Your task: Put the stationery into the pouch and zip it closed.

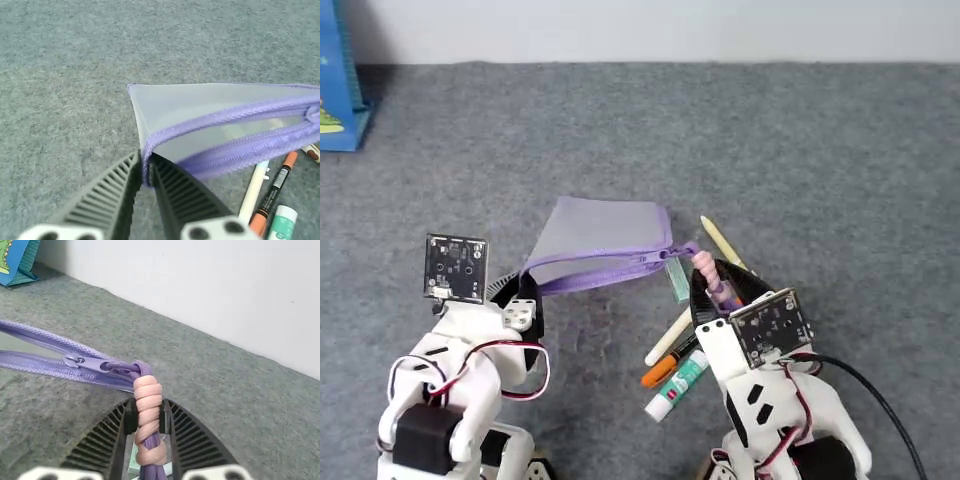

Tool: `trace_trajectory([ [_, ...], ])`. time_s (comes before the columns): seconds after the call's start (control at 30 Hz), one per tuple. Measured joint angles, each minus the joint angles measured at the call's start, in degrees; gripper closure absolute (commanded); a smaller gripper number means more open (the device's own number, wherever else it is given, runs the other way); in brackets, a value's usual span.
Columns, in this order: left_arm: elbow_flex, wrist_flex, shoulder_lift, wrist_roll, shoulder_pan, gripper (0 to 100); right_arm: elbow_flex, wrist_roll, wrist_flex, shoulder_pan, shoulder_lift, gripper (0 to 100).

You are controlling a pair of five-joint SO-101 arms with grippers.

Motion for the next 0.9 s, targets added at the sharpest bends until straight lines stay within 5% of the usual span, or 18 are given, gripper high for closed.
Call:
trace_trajectory([
  [0.33,0.0,0.0,0.0,0.0,0.0,98,0.0,0.0,0.2,-0.4,0.0,99.1],
  [0.6,2.8,-4.5,0.2,0.7,-0.1,77,-4.3,0.0,3.4,-6.9,-0.4,99.1],
  [0.9,7.7,-4.6,0.1,1.9,-0.1,77,-4.7,0.0,3.4,-7.4,-0.4,99.1],
])
